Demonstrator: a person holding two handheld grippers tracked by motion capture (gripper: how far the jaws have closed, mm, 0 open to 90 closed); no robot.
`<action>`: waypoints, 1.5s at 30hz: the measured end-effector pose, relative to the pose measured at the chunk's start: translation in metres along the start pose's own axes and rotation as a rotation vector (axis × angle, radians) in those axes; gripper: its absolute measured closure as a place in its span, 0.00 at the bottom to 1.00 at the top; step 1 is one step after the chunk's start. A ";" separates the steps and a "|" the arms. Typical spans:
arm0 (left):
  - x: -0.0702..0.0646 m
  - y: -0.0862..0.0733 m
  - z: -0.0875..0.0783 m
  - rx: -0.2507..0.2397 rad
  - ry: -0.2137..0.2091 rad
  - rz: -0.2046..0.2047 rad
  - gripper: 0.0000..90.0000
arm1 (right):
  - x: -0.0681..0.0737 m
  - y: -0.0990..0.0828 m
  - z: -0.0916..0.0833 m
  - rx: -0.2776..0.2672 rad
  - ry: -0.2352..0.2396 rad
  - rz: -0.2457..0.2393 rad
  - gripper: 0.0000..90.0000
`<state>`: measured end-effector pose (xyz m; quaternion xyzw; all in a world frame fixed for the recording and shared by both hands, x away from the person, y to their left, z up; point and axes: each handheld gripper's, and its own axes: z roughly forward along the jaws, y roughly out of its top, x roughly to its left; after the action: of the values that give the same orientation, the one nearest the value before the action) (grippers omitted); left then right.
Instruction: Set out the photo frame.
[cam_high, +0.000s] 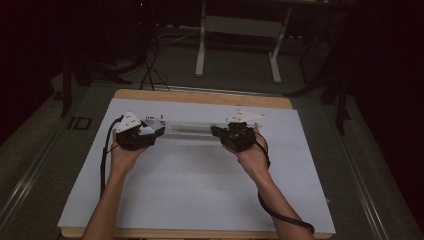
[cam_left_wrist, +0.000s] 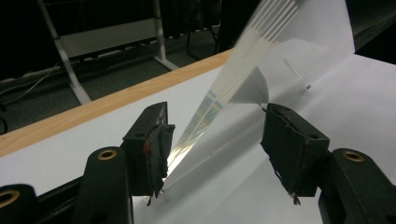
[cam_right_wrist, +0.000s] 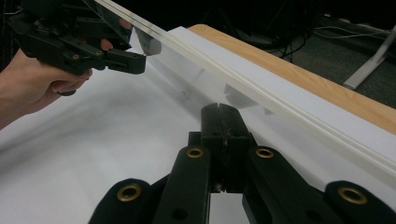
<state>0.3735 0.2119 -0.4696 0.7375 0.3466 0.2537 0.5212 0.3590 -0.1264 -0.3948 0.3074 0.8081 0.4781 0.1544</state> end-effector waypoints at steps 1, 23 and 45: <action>0.000 0.001 0.001 0.000 0.002 0.000 0.45 | -0.001 0.001 0.000 0.000 -0.003 0.001 1.00; 0.008 0.011 0.010 0.018 0.011 -0.014 0.48 | -0.026 -0.010 -0.005 0.027 -0.066 -0.009 0.91; 0.015 0.017 0.015 0.029 0.001 -0.049 0.47 | -0.090 -0.057 -0.018 0.112 -0.216 0.041 0.66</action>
<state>0.3976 0.2108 -0.4580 0.7362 0.3686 0.2360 0.5162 0.3975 -0.2169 -0.4396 0.3817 0.8058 0.3993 0.2135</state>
